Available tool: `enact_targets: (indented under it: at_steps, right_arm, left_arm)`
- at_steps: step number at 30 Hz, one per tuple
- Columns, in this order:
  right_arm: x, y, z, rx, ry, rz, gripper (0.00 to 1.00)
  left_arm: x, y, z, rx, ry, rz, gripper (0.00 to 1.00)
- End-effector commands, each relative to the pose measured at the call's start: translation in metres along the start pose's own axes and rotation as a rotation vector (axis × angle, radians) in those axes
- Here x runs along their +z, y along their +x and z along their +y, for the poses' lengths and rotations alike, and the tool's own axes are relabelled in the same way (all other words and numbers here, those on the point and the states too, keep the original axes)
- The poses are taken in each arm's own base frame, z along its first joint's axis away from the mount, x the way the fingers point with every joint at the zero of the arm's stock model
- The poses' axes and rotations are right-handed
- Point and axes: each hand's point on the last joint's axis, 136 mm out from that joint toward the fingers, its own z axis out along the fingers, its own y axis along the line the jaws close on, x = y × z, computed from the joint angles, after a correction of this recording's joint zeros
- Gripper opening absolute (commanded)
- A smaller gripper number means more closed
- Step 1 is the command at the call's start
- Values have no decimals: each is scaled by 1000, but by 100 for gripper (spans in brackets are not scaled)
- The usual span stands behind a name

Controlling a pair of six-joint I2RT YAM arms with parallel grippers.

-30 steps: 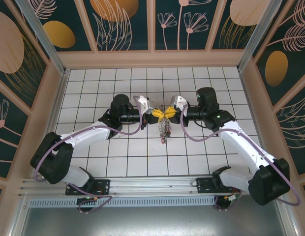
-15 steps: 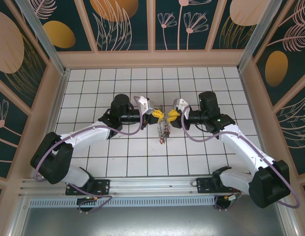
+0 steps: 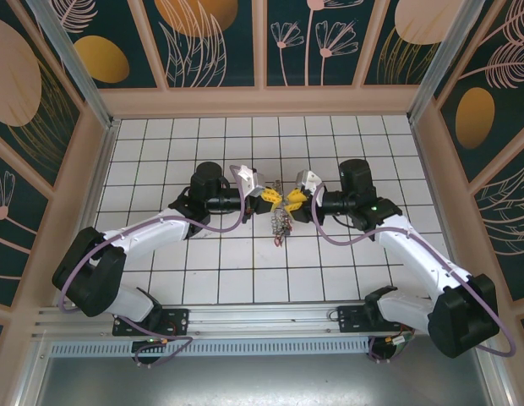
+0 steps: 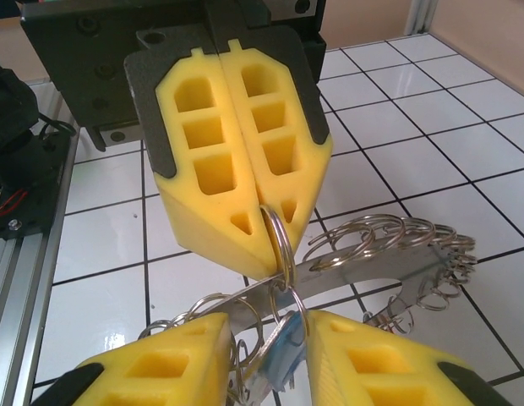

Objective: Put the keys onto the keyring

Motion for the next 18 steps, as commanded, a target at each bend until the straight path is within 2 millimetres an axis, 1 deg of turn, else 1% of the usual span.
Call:
enact_targets:
  at_steps: [1,4,7,10,12,14,16,18]
  right_arm:
    - [2,2,5,-1,-19,-16,30]
    - [5,9,-1,14,2,3,30]
    - [7,8,-5,15,17,-2,28]
    - [6,6,-10,9,45,-8,21]
    - [6,5,-13,7,60,-7,15]
    - [5,5,-17,5,81,3,12]
    - [3,6,-21,3,109,20,5]
    - [1,5,-25,1,139,35,1]
  left_arm:
    - [-2,-33,-1,77,1,-75,0]
    - [-2,-34,-1,74,1,-77,0]
    - [-2,-34,-1,72,3,-78,0]
    - [-2,-34,-1,73,2,-79,0]
    - [-2,-35,-1,73,-1,-79,0]
    - [-2,-33,-1,72,-2,-75,0]
    - [-2,-32,0,72,-4,-71,0]
    - [-1,-30,1,71,-5,-62,0]
